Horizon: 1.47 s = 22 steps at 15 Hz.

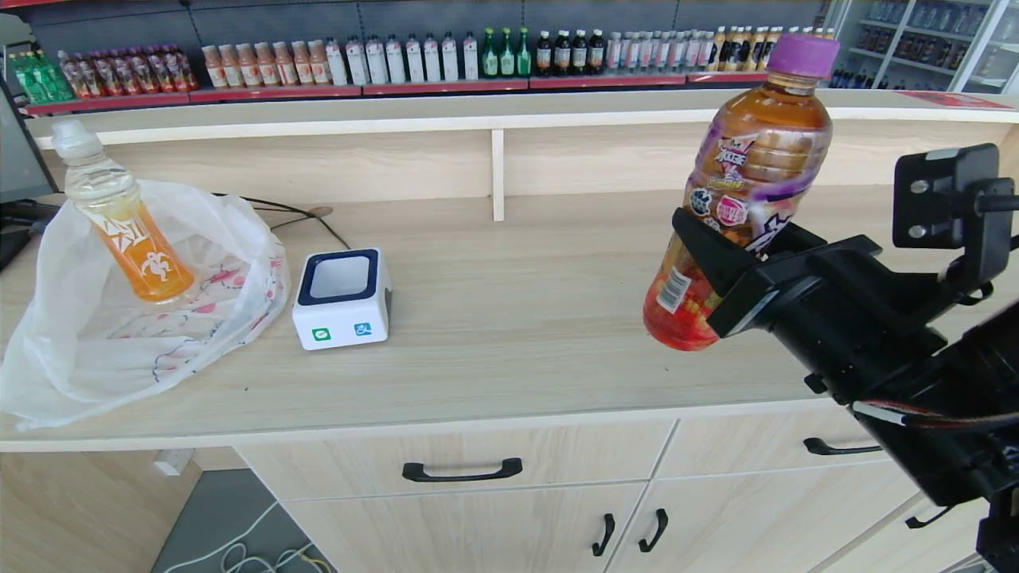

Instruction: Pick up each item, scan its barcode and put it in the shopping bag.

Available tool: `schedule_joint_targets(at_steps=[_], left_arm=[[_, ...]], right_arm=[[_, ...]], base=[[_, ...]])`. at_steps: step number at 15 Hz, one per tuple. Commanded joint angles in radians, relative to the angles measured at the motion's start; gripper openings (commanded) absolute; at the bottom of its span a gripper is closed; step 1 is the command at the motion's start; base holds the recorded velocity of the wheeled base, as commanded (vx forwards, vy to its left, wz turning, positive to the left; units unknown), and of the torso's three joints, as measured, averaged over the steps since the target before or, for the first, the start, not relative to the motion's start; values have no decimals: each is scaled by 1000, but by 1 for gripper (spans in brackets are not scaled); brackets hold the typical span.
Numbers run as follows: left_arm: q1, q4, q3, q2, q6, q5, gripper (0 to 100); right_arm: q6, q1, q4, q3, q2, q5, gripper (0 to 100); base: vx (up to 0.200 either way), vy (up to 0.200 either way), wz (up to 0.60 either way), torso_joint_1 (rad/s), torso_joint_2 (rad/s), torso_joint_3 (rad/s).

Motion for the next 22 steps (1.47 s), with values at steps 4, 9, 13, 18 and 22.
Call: schedule_joint_targets(at_steps=[4,9,13,18,22], left_arm=[[1,0,0,0,0,1,100],[1,0,0,0,-2,1,100],[1,0,0,0,-3,1,100],[1,0,0,0,-3,1,100],[1,0,0,0,-3,1,100]], right_arm=[[-2,-3,-15,-3,22,-2,0],[-9,-4,-37,-31,31,-3,0],[-7,-4,-38,-24,31,-2,0],[-15,-3,-38,-5,22,-2,0],[-18,1,-38,-11,20,-3,0]], base=[[0,100,0,1,4,0],[0,200,0,5,2,2],[0,200,0,-1,4,4],[0,200,0,3,2,5],[0,200,0,-1,1,4]])
